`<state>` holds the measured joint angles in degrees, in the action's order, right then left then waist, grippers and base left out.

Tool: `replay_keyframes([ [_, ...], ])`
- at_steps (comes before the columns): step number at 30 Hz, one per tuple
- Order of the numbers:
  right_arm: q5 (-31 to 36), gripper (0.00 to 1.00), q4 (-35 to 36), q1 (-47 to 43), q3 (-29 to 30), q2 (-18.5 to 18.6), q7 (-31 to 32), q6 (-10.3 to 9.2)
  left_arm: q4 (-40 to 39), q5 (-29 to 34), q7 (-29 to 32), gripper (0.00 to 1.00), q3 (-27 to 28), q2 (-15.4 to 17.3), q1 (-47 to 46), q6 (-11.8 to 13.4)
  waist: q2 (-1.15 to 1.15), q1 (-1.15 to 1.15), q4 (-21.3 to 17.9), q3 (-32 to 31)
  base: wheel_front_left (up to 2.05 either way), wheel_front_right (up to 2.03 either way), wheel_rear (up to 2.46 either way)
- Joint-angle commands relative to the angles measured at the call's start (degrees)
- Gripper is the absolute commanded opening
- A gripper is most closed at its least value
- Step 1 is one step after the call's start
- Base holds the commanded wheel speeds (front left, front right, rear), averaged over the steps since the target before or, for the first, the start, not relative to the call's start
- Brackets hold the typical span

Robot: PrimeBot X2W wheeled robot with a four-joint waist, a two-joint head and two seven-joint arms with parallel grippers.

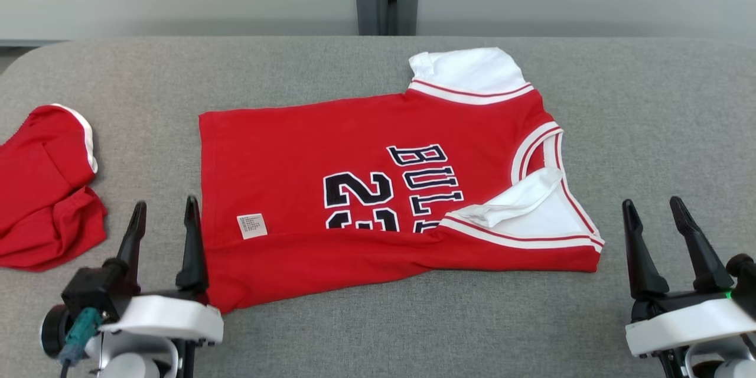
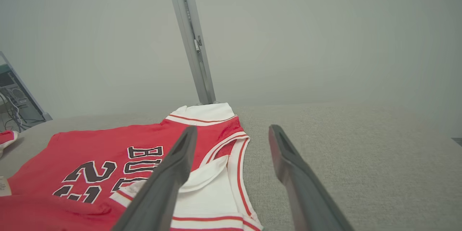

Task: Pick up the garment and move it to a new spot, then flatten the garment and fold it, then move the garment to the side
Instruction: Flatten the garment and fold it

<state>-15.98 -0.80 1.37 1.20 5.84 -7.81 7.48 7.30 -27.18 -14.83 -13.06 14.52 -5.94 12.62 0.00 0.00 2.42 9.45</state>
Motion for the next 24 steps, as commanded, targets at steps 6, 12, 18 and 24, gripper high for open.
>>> replay_keyframes([
  [6, 0.93, 1.0, 0.28, -2.0, 0.85, -0.83, 0.63, 0.04, 1.67, 2.23, -0.26, 1.0, -1.14, 1.28, 1.77, -1.5, 0.0, 0.0, 0.32, -1.55, 0.0, 0.0, 0.0],
  [12, 0.51, 1.0, 0.45, -2.83, 0.92, -1.23, 1.36, 0.04, 2.5, 2.7, -0.16, 1.0, -1.89, 2.09, 1.43, -2.34, 0.0, 0.0, 1.0, -2.07, 0.0, 0.0, 0.0],
  [18, 0.41, 1.0, 0.6, -2.67, 1.08, -1.46, 1.78, 0.04, 2.32, 3.07, 0.4, 1.0, -2.33, 2.39, 1.24, -1.88, 0.0, 0.0, 1.12, -2.22, 0.0, 0.0, 0.0],
  [24, 1.29, 1.0, -0.45, -1.54, 1.11, -0.79, 3.1, 0.04, 2.19, 4.03, 2.23, 1.0, -3.69, 3.09, 0.75, -1.51, 0.0, 0.0, 1.28, -1.26, 0.0, 0.0, 0.0],
])
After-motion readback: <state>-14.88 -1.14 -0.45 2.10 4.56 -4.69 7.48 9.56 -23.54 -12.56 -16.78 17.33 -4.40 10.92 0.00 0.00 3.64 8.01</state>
